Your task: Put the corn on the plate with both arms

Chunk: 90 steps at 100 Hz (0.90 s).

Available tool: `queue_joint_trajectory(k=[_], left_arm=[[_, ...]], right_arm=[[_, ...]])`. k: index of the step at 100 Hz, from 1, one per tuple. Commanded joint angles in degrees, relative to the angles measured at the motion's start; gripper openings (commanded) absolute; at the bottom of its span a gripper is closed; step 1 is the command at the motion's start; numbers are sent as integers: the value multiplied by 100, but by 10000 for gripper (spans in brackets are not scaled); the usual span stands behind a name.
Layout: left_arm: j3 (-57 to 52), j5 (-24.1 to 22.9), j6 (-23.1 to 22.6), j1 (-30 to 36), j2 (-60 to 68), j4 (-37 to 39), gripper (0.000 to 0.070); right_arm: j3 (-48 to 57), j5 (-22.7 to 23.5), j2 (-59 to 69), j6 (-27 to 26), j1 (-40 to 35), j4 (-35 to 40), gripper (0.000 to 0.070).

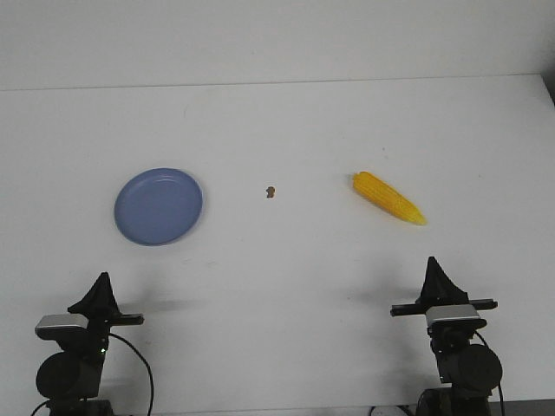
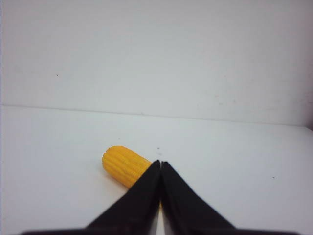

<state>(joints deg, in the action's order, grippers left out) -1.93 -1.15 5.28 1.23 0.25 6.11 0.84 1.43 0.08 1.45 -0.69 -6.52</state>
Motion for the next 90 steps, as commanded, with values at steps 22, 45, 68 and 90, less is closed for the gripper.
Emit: queue_joint_trajectory(k=[22,45,68,90], left_arm=[[114,7,-9,-9,-7,90,12],[114,7,-9,-9,-7,92,12],[92,7,-4,-9,-7,282,12],[-511,7,-9,-9,17,-186,12]], right_arm=[[-11,2,0,-57,0,-68,8],[-11,2,0,-57,0,-68,8],[-11,4,0,-59,0,-87,8],[-4,9,0,-201,0,-426,8]])
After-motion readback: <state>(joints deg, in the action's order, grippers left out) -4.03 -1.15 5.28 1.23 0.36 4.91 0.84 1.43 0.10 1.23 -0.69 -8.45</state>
